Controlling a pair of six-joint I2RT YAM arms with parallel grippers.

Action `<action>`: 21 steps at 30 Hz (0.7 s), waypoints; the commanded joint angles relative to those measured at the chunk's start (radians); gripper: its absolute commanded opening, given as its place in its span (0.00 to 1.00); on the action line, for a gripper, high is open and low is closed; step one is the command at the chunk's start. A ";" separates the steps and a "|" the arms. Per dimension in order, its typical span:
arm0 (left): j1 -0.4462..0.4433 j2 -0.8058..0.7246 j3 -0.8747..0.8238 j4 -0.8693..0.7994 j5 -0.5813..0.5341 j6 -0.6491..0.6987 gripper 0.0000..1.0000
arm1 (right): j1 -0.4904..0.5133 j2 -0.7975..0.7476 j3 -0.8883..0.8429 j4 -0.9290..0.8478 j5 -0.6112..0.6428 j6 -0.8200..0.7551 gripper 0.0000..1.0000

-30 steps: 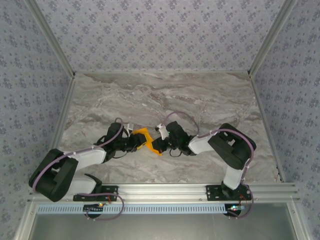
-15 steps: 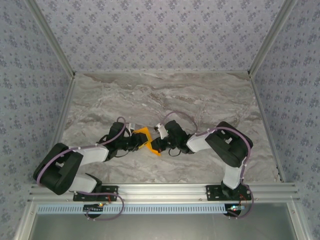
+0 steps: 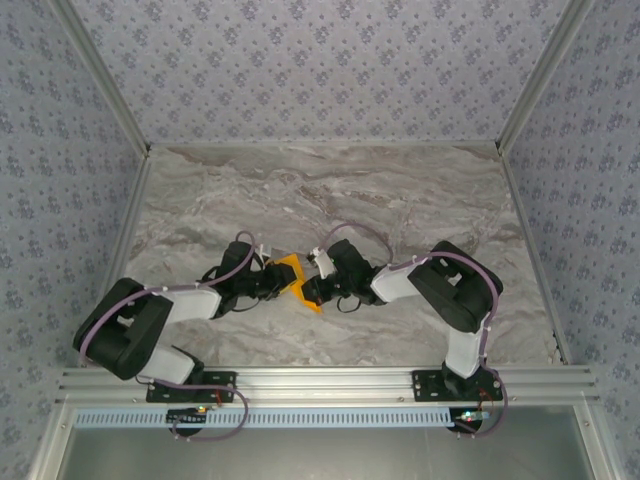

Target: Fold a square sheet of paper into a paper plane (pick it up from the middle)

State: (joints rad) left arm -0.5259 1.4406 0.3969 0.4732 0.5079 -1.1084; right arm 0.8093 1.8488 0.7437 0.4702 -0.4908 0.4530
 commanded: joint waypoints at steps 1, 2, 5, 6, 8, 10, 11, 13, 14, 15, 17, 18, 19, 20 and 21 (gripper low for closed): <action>-0.007 0.019 0.026 0.033 -0.009 0.020 0.27 | -0.005 0.009 0.022 -0.061 -0.012 -0.002 0.01; -0.006 0.021 0.027 0.033 -0.008 0.023 0.27 | -0.004 0.007 0.022 -0.065 -0.012 -0.002 0.02; -0.008 0.028 0.031 0.032 -0.008 0.029 0.26 | -0.008 -0.004 0.029 -0.079 -0.022 -0.001 0.06; -0.008 0.030 0.032 0.031 -0.009 0.030 0.26 | -0.009 -0.009 0.028 -0.079 -0.033 0.002 0.08; -0.007 0.034 0.034 0.030 -0.008 0.033 0.26 | -0.012 -0.025 0.031 -0.086 -0.049 0.009 0.15; -0.007 0.039 0.036 0.029 -0.007 0.035 0.26 | -0.012 -0.041 0.039 -0.117 -0.048 0.006 0.19; -0.008 0.042 0.037 0.030 -0.005 0.036 0.26 | -0.012 -0.052 0.041 -0.134 -0.040 0.007 0.20; -0.007 0.047 0.042 0.029 -0.001 0.037 0.26 | -0.009 -0.071 0.050 -0.184 -0.006 0.002 0.22; -0.006 0.050 0.043 0.028 0.000 0.038 0.26 | -0.007 -0.080 0.049 -0.198 0.006 -0.005 0.22; -0.007 0.052 0.047 0.025 0.002 0.040 0.26 | -0.004 -0.090 0.047 -0.211 0.022 -0.011 0.23; -0.008 0.059 0.052 0.024 0.010 0.043 0.25 | 0.003 -0.107 0.040 -0.227 0.043 -0.020 0.23; -0.007 0.061 0.054 0.024 0.012 0.042 0.25 | 0.004 -0.117 0.036 -0.233 0.048 -0.023 0.24; -0.008 0.063 0.055 0.024 0.013 0.045 0.25 | 0.005 -0.125 0.034 -0.238 0.050 -0.025 0.24; -0.006 0.065 0.055 0.024 0.015 0.045 0.25 | 0.008 -0.133 0.032 -0.242 0.052 -0.024 0.25; -0.007 0.065 0.057 0.024 0.015 0.043 0.25 | 0.011 -0.141 0.032 -0.252 0.057 -0.024 0.25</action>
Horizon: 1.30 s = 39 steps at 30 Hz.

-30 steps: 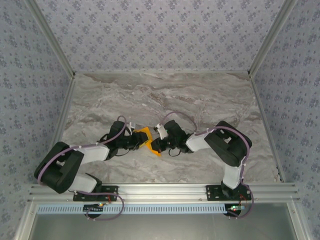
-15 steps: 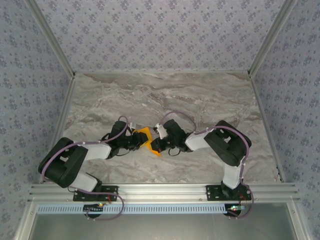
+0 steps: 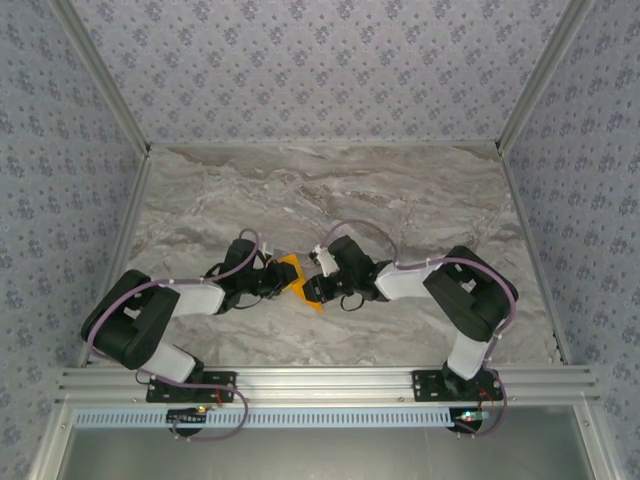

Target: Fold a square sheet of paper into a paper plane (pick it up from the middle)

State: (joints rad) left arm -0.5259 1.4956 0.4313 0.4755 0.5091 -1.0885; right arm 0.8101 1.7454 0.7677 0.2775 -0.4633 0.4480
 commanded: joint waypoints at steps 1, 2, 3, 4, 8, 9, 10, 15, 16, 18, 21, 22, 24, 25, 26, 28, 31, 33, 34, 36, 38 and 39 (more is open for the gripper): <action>-0.007 0.010 0.023 0.022 0.016 0.022 0.25 | 0.013 -0.043 0.010 -0.069 0.033 -0.019 0.26; -0.008 0.011 0.022 0.023 0.018 0.025 0.25 | 0.014 -0.045 0.010 -0.074 0.035 -0.021 0.26; -0.008 0.010 0.024 0.021 0.017 0.024 0.25 | 0.016 -0.047 0.011 -0.084 0.039 -0.019 0.26; -0.007 0.008 0.024 0.018 0.017 0.028 0.25 | 0.017 -0.050 0.013 -0.093 0.043 -0.019 0.25; -0.007 0.011 0.026 0.017 0.019 0.027 0.24 | 0.018 -0.040 0.022 -0.122 0.052 -0.012 0.24; -0.006 0.011 0.026 0.017 0.019 0.027 0.24 | 0.020 -0.037 0.023 -0.124 0.054 -0.012 0.23; -0.007 0.010 0.027 0.017 0.019 0.027 0.24 | 0.020 -0.033 0.022 -0.124 0.052 -0.008 0.21; -0.007 0.010 0.029 0.011 0.019 0.029 0.24 | 0.026 -0.018 0.029 -0.126 0.024 -0.006 0.07; -0.007 0.010 0.029 0.010 0.019 0.030 0.24 | 0.029 -0.012 0.035 -0.135 0.022 -0.012 0.07; -0.008 0.012 0.027 0.010 0.020 0.031 0.24 | 0.035 0.005 0.042 -0.142 0.025 -0.017 0.06; -0.008 0.011 0.023 0.010 0.019 0.030 0.24 | 0.035 0.027 0.043 -0.134 0.019 -0.008 0.06; -0.006 0.011 0.021 0.010 0.019 0.030 0.24 | 0.034 0.032 0.043 -0.130 0.016 -0.005 0.06; -0.007 0.010 0.017 0.010 0.019 0.030 0.24 | 0.035 0.035 0.041 -0.122 0.013 0.001 0.06; -0.006 0.010 0.015 0.010 0.019 0.032 0.24 | 0.035 0.037 0.040 -0.116 0.014 0.004 0.06; -0.008 0.011 0.014 0.009 0.019 0.032 0.24 | 0.035 0.037 0.041 -0.115 0.015 0.007 0.06; -0.007 0.011 0.012 0.009 0.019 0.033 0.24 | 0.036 0.040 0.042 -0.116 0.017 0.011 0.06; -0.007 0.011 0.009 0.010 0.019 0.033 0.23 | 0.036 0.031 0.041 -0.118 0.023 0.016 0.08; -0.007 0.010 0.008 0.009 0.019 0.035 0.23 | 0.034 0.014 0.040 -0.120 0.026 0.021 0.10; -0.007 0.011 0.007 0.008 0.020 0.036 0.23 | 0.034 -0.001 0.039 -0.126 0.030 0.020 0.11; -0.007 0.011 0.007 0.008 0.019 0.036 0.23 | 0.034 -0.023 0.039 -0.142 0.037 0.021 0.15; -0.008 0.011 0.005 0.008 0.019 0.039 0.23 | 0.031 -0.042 0.036 -0.160 0.040 0.022 0.17; -0.008 0.011 0.004 0.008 0.019 0.039 0.23 | 0.030 -0.047 0.035 -0.164 0.036 0.024 0.17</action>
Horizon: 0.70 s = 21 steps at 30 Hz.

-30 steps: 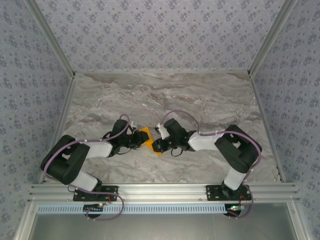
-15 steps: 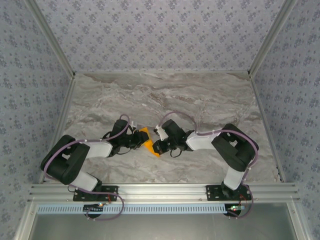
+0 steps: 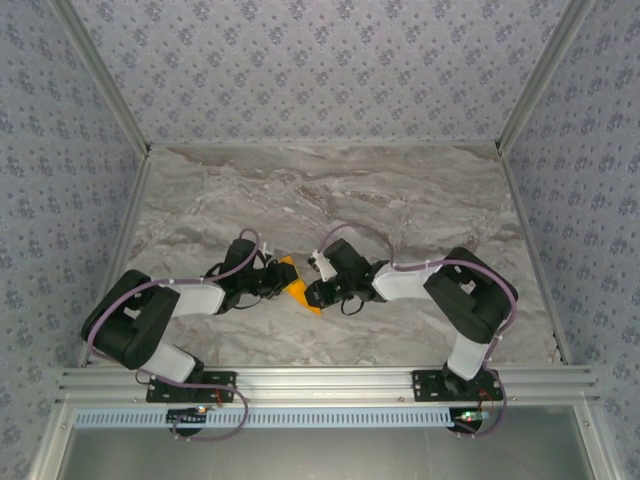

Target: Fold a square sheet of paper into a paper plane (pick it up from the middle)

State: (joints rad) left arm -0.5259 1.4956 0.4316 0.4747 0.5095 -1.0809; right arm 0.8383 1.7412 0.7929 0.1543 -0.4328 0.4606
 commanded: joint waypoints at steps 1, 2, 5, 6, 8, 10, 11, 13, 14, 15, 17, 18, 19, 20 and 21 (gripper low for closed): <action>-0.007 0.011 0.004 0.008 0.020 0.030 0.23 | -0.001 -0.048 0.010 -0.051 -0.002 0.013 0.18; -0.007 0.010 0.002 0.010 0.020 0.031 0.23 | -0.002 -0.053 0.010 -0.057 -0.007 0.018 0.18; -0.007 0.008 -0.002 0.011 0.020 0.029 0.23 | -0.001 -0.054 0.013 -0.082 -0.010 0.022 0.18; -0.008 0.009 -0.003 0.010 0.020 0.029 0.23 | 0.001 -0.054 0.012 -0.089 -0.005 0.022 0.18; -0.008 0.008 -0.004 0.010 0.021 0.029 0.23 | 0.001 -0.052 0.010 -0.096 -0.001 0.018 0.18; -0.007 0.006 -0.005 0.011 0.021 0.029 0.23 | 0.003 -0.047 0.009 -0.101 -0.004 0.017 0.18; -0.007 0.006 -0.007 0.010 0.021 0.027 0.23 | 0.003 -0.047 0.009 -0.102 -0.004 0.018 0.17; -0.007 0.007 -0.008 0.010 0.021 0.027 0.23 | 0.005 -0.038 0.012 -0.104 -0.017 0.014 0.13; -0.008 0.006 -0.008 0.011 0.022 0.027 0.23 | 0.007 -0.030 0.015 -0.104 -0.022 0.013 0.10; -0.007 0.006 -0.009 0.011 0.021 0.027 0.23 | 0.009 -0.024 0.017 -0.103 -0.025 0.011 0.08; -0.007 0.007 -0.011 0.010 0.021 0.026 0.23 | 0.013 -0.009 0.022 -0.104 -0.029 0.005 0.05; -0.007 0.007 -0.011 0.012 0.021 0.026 0.23 | 0.015 -0.001 0.023 -0.103 -0.030 0.003 0.05; -0.007 0.006 -0.013 0.012 0.021 0.026 0.23 | 0.016 0.007 0.026 -0.101 -0.028 0.003 0.05; -0.007 0.005 -0.013 0.012 0.021 0.027 0.23 | 0.016 0.012 0.026 -0.098 -0.027 0.004 0.05; -0.007 0.005 -0.013 0.012 0.021 0.026 0.23 | 0.016 0.016 0.026 -0.095 -0.029 0.005 0.05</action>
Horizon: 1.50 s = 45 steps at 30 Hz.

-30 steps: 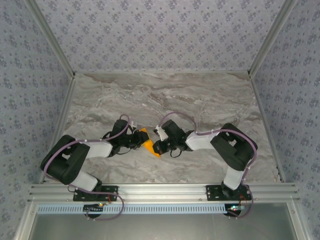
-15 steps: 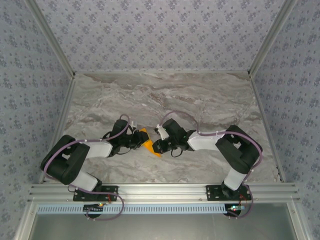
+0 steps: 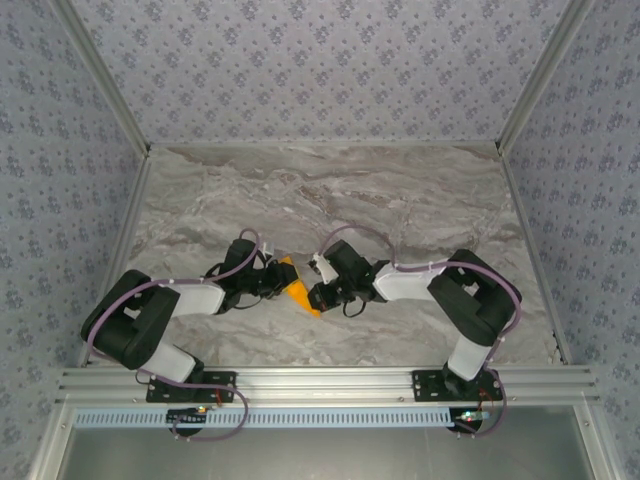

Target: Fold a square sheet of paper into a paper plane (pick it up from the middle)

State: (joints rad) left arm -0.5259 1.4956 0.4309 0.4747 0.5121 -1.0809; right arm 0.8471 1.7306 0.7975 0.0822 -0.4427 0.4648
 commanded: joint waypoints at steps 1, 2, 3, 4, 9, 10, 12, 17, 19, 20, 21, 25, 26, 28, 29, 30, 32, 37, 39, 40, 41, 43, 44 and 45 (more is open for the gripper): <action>-0.007 0.005 -0.013 0.010 0.019 0.026 0.23 | 0.008 0.033 0.021 -0.019 -0.018 0.001 0.05; -0.008 0.006 -0.014 0.010 0.019 0.026 0.23 | 0.006 0.034 0.022 -0.018 -0.017 0.003 0.05; -0.008 0.005 -0.014 0.010 0.019 0.026 0.23 | 0.006 0.035 0.021 -0.017 -0.017 0.003 0.05; -0.007 0.005 -0.015 0.010 0.019 0.027 0.23 | 0.004 0.036 0.021 -0.016 -0.015 0.004 0.05; -0.008 0.006 -0.016 0.010 0.019 0.027 0.23 | 0.000 0.017 0.017 -0.012 -0.015 0.011 0.06; -0.008 0.006 -0.017 0.010 0.019 0.028 0.23 | 0.000 0.010 0.019 -0.014 -0.015 0.011 0.06; -0.007 0.005 -0.017 0.008 0.018 0.028 0.23 | -0.002 -0.001 0.019 -0.018 -0.019 0.011 0.08; -0.007 0.005 -0.020 0.004 0.019 0.032 0.23 | -0.007 -0.029 0.018 -0.038 -0.038 0.007 0.14; -0.008 0.005 -0.020 0.004 0.019 0.032 0.23 | -0.008 -0.036 0.017 -0.048 -0.045 0.010 0.15; -0.007 0.006 -0.020 0.005 0.019 0.032 0.23 | -0.010 -0.040 0.017 -0.055 -0.052 0.009 0.15; -0.008 0.006 -0.021 0.005 0.019 0.032 0.23 | -0.012 -0.042 0.017 -0.059 -0.055 0.010 0.15; -0.007 0.004 -0.023 0.002 0.018 0.033 0.23 | -0.014 -0.049 0.012 -0.087 -0.061 0.004 0.18; -0.007 0.003 -0.024 0.002 0.019 0.033 0.23 | -0.014 -0.048 0.012 -0.094 -0.062 0.000 0.18; -0.007 0.003 -0.027 0.003 0.019 0.033 0.23 | -0.014 -0.048 0.007 -0.107 -0.056 0.000 0.20; -0.007 0.004 -0.027 0.003 0.019 0.032 0.23 | -0.014 -0.048 0.005 -0.109 -0.056 0.000 0.20; -0.008 0.002 -0.029 0.002 0.020 0.032 0.23 | -0.016 -0.049 0.003 -0.112 -0.055 0.000 0.21; -0.007 0.002 -0.030 0.004 0.019 0.032 0.23 | -0.016 -0.051 -0.001 -0.115 -0.052 0.000 0.20; -0.007 0.002 -0.032 0.002 0.019 0.032 0.22 | -0.015 -0.045 -0.001 -0.110 -0.062 0.000 0.14; -0.008 0.001 -0.032 0.001 0.019 0.032 0.22 | -0.014 -0.036 -0.002 -0.108 -0.066 0.000 0.13; -0.007 0.001 -0.034 0.001 0.019 0.032 0.22 | -0.015 -0.032 -0.001 -0.106 -0.068 0.000 0.12; -0.008 0.000 -0.035 0.002 0.019 0.032 0.22 | -0.015 -0.026 -0.001 -0.104 -0.070 -0.002 0.12; -0.008 0.000 -0.037 0.002 0.019 0.032 0.22 | -0.014 -0.016 -0.002 -0.099 -0.073 -0.001 0.11; -0.007 0.000 -0.038 0.002 0.018 0.033 0.22 | -0.015 -0.011 -0.004 -0.096 -0.076 -0.001 0.11; -0.008 0.000 -0.039 0.001 0.017 0.032 0.22 | -0.016 -0.006 -0.003 -0.093 -0.078 -0.002 0.11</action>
State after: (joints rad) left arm -0.5259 1.4956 0.4057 0.4725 0.5125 -1.0698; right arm 0.8371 1.7050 0.7975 -0.0006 -0.4957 0.4641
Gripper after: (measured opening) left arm 0.225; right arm 0.111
